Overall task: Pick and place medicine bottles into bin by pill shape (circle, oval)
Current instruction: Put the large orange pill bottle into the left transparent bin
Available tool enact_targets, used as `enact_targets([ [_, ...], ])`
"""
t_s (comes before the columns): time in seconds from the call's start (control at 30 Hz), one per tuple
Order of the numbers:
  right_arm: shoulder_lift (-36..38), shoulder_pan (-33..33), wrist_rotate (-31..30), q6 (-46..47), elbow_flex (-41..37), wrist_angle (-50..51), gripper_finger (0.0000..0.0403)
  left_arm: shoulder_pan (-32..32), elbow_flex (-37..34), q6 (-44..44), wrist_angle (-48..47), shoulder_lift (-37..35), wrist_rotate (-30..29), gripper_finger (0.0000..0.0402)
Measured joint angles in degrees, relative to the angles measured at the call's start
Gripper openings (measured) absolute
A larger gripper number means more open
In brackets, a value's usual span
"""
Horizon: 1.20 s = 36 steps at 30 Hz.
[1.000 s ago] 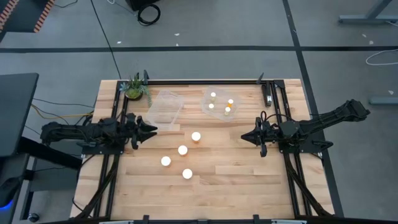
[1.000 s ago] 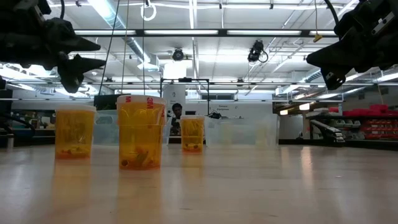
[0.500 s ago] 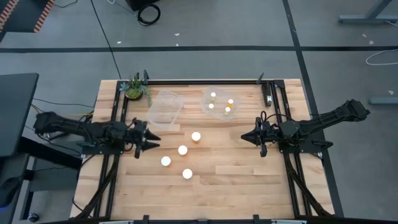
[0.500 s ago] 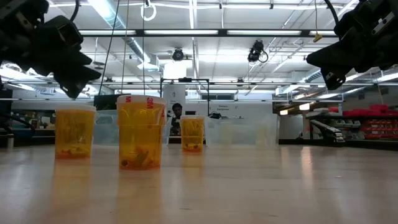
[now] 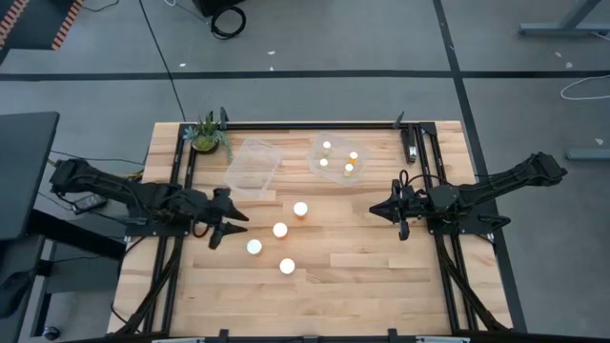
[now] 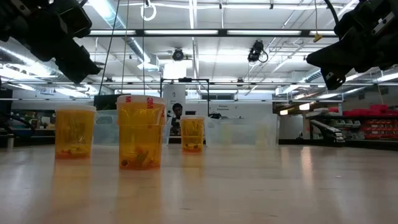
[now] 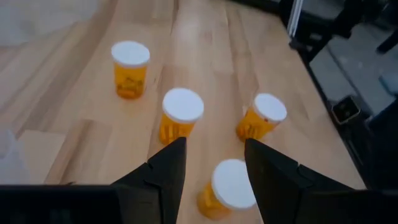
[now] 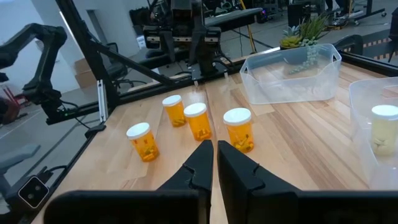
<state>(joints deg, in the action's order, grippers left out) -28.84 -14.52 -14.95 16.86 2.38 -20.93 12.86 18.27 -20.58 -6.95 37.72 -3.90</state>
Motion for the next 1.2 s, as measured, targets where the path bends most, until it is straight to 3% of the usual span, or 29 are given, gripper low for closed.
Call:
enact_targets([
  [0.2,0.0,0.0,0.0,0.0,0.0,0.0,0.0031,2.6,6.3,-0.1,-5.7,6.1,-0.3,0.0172],
  [0.5,0.0,0.0,0.0,0.0,0.0,0.0,0.0031,8.0,15.9,-2.9,-19.2,16.5,-6.9,0.0172],
  [0.7,0.0,0.0,0.0,0.0,0.0,0.0,0.0031,9.3,19.9,-3.0,-21.0,23.8,-7.4,0.0172],
  [1.0,0.0,0.0,0.0,0.0,0.0,0.3,0.0031,9.3,29.2,-3.3,-31.2,33.9,-7.5,0.0172],
  [1.2,0.0,0.0,0.0,0.0,0.1,0.9,0.0031,9.3,31.9,-3.3,-31.9,36.6,-6.9,0.0172],
])
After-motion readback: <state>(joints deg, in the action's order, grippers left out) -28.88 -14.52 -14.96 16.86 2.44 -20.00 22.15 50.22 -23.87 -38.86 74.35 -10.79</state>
